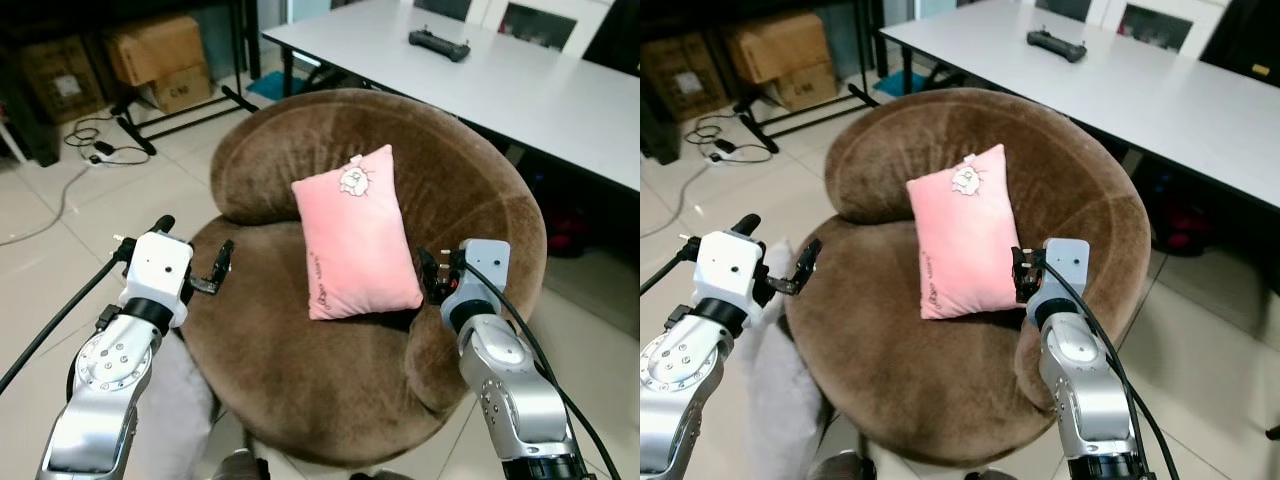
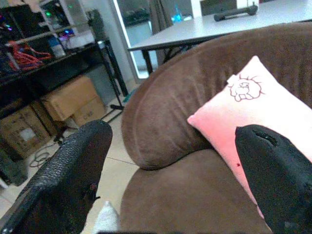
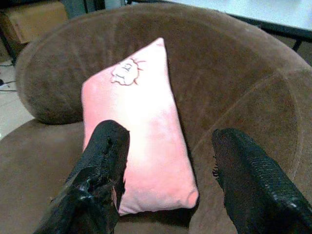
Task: Move the pillow to the sofa from floor
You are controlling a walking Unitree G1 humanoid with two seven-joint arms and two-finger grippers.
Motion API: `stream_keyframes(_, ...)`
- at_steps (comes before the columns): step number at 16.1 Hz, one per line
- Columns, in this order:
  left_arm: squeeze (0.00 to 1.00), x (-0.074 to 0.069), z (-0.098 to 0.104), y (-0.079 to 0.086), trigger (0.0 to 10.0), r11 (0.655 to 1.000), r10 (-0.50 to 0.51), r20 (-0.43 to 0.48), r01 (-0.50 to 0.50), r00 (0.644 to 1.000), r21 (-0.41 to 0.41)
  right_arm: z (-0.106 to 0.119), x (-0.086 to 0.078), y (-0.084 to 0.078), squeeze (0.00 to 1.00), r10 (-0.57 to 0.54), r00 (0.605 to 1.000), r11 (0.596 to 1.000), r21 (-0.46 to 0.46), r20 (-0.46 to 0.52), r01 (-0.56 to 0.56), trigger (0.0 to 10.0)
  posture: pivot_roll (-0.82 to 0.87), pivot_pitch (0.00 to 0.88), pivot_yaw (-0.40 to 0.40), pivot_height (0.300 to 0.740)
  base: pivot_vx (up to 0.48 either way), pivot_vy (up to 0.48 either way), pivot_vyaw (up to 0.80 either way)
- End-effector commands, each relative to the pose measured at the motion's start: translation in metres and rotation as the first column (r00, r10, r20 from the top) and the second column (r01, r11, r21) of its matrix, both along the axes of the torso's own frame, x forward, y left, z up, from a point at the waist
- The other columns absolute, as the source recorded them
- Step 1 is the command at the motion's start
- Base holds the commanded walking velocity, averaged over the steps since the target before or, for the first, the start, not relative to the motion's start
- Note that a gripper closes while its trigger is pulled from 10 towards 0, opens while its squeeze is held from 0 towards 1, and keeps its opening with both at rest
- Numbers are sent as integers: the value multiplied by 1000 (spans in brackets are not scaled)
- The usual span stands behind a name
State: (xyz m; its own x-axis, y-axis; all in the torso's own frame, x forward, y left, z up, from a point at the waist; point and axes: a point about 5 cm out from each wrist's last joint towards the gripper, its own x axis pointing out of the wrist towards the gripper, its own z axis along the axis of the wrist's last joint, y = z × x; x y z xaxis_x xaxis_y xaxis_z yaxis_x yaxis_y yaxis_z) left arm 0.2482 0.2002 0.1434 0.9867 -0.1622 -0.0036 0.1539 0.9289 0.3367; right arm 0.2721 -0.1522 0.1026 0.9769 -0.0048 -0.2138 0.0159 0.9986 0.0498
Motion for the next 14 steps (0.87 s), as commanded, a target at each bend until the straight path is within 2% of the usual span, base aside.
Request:
stream_keyframes(1, 0, -1, 0, 2, 10000, 1000, 11, 4, -11, 1000, 14, 4, -1, -3, 0, -6, 1000, 1000, -11, 9, 7, 10000, 45, 0, -27, 740, -240, 0, 0)
stream_keyframes(6, 0, -2, -1, 2, 10000, 1000, 13, 3, -13, 1000, 9, 5, -2, -4, 0, -10, 1000, 1000, -18, -4, 10, 10000, 43, 0, -33, 740, -240, 0, 0)
stream_keyframes(14, 0, -6, -8, 3, 10000, 998, 56, -14, -56, 998, -33, 7, 0, -7, 0, 20, 999, 1000, -22, -25, -20, 10000, 35, 0, -57, 740, 0, 0, 0)
